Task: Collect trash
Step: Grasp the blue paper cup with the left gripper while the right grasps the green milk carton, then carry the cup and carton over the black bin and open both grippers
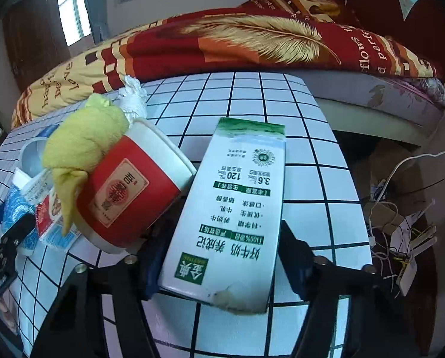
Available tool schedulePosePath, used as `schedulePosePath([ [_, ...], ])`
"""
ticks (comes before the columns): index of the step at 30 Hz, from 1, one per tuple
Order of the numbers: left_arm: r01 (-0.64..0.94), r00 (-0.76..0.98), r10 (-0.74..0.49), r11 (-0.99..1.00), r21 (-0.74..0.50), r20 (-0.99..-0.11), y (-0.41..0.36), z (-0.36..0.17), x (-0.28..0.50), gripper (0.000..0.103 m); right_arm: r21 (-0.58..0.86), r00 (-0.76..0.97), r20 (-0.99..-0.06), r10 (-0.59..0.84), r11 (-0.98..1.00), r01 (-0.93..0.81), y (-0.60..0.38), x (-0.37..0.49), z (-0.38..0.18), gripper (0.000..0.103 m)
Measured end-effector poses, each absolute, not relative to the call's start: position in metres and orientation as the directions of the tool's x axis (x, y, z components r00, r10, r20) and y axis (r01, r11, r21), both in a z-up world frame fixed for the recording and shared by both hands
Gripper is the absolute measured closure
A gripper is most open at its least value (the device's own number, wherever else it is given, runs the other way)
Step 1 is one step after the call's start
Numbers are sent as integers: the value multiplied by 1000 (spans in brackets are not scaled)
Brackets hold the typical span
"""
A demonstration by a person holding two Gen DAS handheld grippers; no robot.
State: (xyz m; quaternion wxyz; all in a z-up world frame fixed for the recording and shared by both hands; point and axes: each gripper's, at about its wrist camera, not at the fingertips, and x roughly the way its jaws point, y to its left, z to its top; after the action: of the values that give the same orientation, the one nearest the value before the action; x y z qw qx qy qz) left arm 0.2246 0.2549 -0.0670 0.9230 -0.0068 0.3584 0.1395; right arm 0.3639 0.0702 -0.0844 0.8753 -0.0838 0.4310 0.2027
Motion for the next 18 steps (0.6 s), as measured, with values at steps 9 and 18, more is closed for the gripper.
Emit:
schedulePosePath([
  [9,-255,763,250,964,78,-597,237,-47,203,47,-7,591,-751,294,892,-452,50,336,-69,47],
  [18,-248,783,225,968,41,-580,221,-41,167,47,-18,626,-716,309,889,-459,24,298,-56,47],
])
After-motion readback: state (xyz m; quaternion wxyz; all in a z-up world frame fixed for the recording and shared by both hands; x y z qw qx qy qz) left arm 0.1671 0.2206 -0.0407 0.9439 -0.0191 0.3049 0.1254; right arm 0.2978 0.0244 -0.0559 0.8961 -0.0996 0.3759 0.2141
